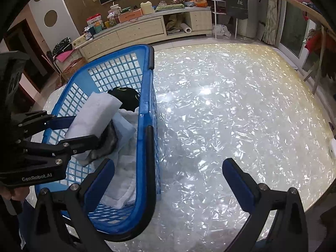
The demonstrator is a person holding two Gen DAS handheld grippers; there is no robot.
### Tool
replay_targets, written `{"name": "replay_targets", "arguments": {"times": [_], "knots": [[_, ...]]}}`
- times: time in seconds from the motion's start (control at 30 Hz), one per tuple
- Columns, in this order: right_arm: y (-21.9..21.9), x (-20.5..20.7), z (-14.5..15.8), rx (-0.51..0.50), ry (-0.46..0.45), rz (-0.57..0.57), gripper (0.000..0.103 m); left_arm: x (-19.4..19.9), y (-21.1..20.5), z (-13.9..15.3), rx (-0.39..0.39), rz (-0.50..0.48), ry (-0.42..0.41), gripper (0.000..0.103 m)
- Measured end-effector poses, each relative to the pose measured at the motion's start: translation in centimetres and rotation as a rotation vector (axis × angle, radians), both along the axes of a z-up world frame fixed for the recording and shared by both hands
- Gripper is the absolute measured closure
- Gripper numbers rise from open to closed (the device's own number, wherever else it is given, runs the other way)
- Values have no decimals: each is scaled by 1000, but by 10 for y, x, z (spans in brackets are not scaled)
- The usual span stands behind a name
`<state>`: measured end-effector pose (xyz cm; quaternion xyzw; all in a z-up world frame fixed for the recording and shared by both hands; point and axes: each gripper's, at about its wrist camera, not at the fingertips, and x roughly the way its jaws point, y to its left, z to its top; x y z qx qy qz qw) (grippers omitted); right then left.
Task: Organize soft objects
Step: 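Carry the white pad over the basket and release it with the left tool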
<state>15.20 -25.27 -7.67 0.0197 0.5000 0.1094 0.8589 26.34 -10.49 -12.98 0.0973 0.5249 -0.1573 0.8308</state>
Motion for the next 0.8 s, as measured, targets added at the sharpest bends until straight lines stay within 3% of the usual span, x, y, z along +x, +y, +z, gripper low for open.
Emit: {"name": "replay_targets", "arguments": {"times": [0.2,0.37,0.53,0.67,0.77,0.8], "knots": [[2,-1,0,-1,5,-4,0,-1,-4,-1,11,-31,-1,26],[2,-4,3,-5,1,-2,0,-6,-2,3,17,-16,-19,26],[1,-10,9,-11,-12,-9,0,-15,7,16,24,24,-55,19],[-1,-13,13,-13,-21,-20,0,-19,17,27,-36,49,-55,13],[-2,-18,16,-8,-37,-23,0,-26,18,36,-23,43,-98,0],[-3,-18,16,-5,-39,-26,0,-29,18,40,-24,42,-114,0]]}}
